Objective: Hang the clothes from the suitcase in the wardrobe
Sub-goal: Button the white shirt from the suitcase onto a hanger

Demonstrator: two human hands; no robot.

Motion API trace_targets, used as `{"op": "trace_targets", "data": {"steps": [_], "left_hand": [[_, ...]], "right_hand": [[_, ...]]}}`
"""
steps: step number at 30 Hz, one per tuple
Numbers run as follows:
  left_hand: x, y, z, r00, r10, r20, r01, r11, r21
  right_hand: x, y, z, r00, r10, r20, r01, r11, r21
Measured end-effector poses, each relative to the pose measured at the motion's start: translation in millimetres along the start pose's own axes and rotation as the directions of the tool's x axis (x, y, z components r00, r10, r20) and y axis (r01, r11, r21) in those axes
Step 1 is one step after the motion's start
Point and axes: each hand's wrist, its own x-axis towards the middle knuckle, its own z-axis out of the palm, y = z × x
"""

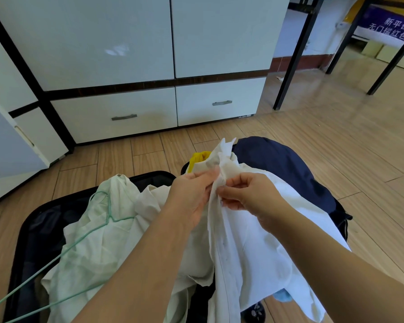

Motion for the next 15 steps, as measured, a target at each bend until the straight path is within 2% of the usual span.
{"op": "trace_targets", "data": {"steps": [2, 4, 8, 11, 15], "left_hand": [[-3, -3, -1, 0.998, 0.059, 0.029, -0.063, 0.980, 0.190], [-3, -7, -2, 0.993, 0.121, -0.012, -0.109, 0.929, 0.352], [-2, -9, -2, 0.957, 0.263, -0.119, -0.158, 0.822, 0.547], [-8, -4, 1, 0.932, 0.337, -0.130, -0.200, 0.781, 0.592], [-13, 2, 5, 0.961, 0.262, -0.093, -0.176, 0.831, 0.527]], "right_hand": [[2, 0, 0, 0.996, -0.043, -0.079, 0.042, 0.999, -0.020], [4, 0, -1, 0.988, -0.056, -0.146, 0.051, 0.998, -0.039], [3, -2, -1, 0.958, -0.116, -0.263, 0.062, 0.977, -0.205], [-1, -9, -1, 0.939, -0.200, -0.279, 0.107, 0.943, -0.315], [-5, -18, 3, 0.954, -0.229, -0.193, 0.142, 0.913, -0.381]]}}
